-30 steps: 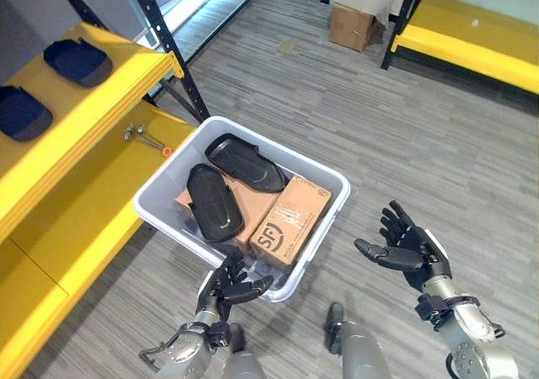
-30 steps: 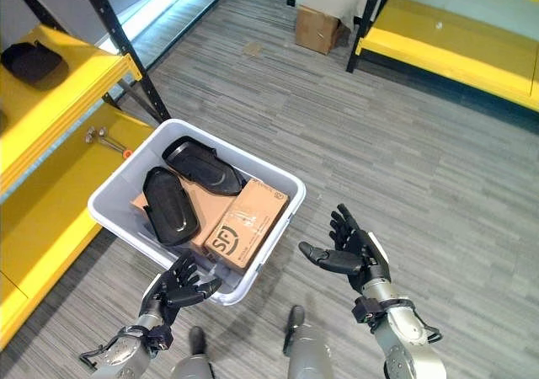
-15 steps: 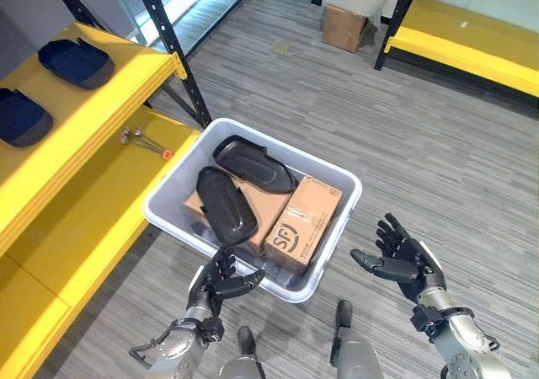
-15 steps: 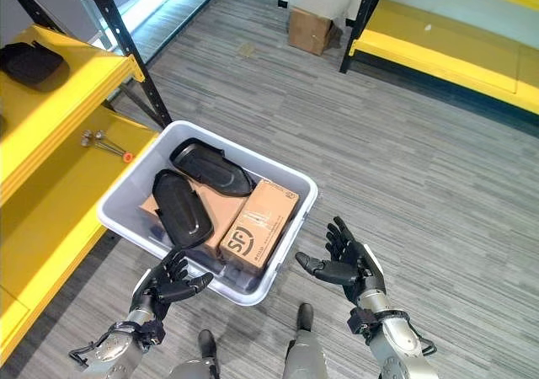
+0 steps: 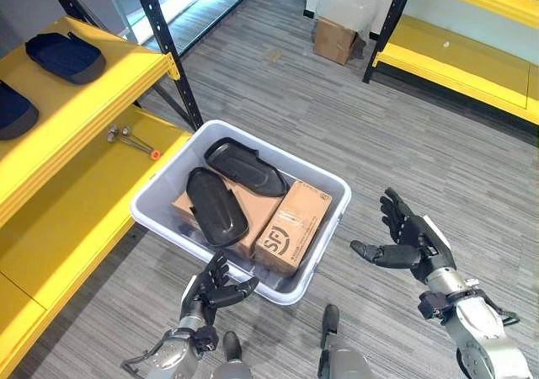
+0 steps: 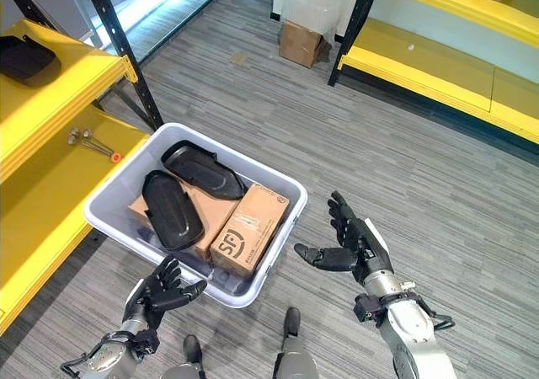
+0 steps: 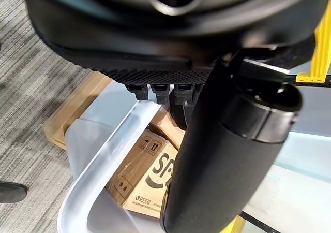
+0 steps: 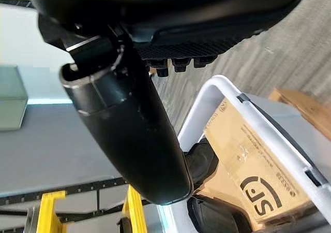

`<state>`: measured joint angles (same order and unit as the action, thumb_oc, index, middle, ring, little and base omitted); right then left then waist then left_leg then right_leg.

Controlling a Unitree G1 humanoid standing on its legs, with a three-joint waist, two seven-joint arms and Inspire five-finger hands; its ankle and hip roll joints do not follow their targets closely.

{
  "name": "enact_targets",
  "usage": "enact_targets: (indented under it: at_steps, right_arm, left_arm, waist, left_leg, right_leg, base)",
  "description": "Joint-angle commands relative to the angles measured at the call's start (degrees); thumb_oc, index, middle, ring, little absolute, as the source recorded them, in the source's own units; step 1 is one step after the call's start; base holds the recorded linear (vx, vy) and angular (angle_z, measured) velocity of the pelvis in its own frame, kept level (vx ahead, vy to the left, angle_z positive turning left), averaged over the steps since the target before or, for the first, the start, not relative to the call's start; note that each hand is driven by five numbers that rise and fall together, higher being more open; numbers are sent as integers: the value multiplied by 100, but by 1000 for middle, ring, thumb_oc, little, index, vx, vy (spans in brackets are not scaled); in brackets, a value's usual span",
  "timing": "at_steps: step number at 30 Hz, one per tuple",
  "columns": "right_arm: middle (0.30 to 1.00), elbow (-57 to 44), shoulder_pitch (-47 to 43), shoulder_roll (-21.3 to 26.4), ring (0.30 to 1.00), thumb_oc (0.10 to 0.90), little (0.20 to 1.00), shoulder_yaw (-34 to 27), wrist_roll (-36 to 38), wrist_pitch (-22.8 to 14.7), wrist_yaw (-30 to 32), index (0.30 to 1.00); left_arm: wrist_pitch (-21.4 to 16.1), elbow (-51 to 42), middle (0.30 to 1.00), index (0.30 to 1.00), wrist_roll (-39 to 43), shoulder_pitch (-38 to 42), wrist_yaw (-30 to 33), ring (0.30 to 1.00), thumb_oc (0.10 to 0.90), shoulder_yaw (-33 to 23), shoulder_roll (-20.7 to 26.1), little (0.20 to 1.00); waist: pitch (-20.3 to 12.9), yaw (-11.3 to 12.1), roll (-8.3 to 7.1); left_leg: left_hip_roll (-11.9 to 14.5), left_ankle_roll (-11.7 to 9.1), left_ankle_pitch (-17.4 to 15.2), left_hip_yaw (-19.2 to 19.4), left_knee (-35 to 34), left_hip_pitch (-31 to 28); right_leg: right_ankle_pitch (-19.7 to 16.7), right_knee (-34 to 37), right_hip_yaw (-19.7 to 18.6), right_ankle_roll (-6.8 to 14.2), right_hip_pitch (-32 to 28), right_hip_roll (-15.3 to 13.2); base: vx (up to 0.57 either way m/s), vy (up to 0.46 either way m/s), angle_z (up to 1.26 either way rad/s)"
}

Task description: Move parts from the plastic box to the shelf.

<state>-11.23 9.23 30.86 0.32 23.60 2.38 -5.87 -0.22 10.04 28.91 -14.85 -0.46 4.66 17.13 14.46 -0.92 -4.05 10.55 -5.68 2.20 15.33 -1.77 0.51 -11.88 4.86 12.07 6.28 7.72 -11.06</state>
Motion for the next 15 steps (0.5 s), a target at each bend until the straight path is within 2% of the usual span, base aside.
enact_targets:
  at_steps: [1, 6, 11, 15]
  right_arm:
    - [1000, -700, -833, 378, 1000, 900, 1000, -12, -487, -611, -107, 1000]
    - [1000, -416, -2414, 817, 1000, 900, 1000, 1033, -1308, -495, -55, 1000]
    - [1000, 46, -3333, 518, 1000, 900, 1000, 1894, -1846, -320, -126, 1000]
    - [1000, 313, -3705, 283, 1000, 900, 1000, 2235, -2109, -266, -105, 1000]
  left_arm:
    - [-444, -650, 1000, 1000, 39, 8, -51, 1000, 900, -331, 427, 1000]
    - [-481, -652, 1000, 1000, 131, 19, -20, 1000, 900, -311, 544, 1000]
    - [-483, -692, 1000, 1000, 224, 70, 79, 1000, 900, -294, 601, 1000]
    - [-488, -706, 1000, 1000, 226, 122, 136, 1000, 900, -286, 647, 1000]
  waist:
    - [-174, 222, -291]
    - [-134, 517, -282]
    - [49, 816, -260]
    - [219, 980, -216]
  left_leg:
    - [351, -69, 207, -390, -248, 198]
    - [376, -73, 229, -505, -229, 195]
    - [367, -52, 219, -714, -64, 319]
    - [371, -34, 200, -900, 131, 469]
  right_leg:
    - [802, -309, 185, 325, -580, -408]
    - [894, -380, 327, 294, -712, -413]
    - [1063, -673, 507, 244, -752, -455]
    - [1221, -966, 616, 203, -720, -481]
  base:
    - [0, 0, 0]
    - [12, -16, 13]
    - [-27, -28, 23]
    - [-40, -29, 27]
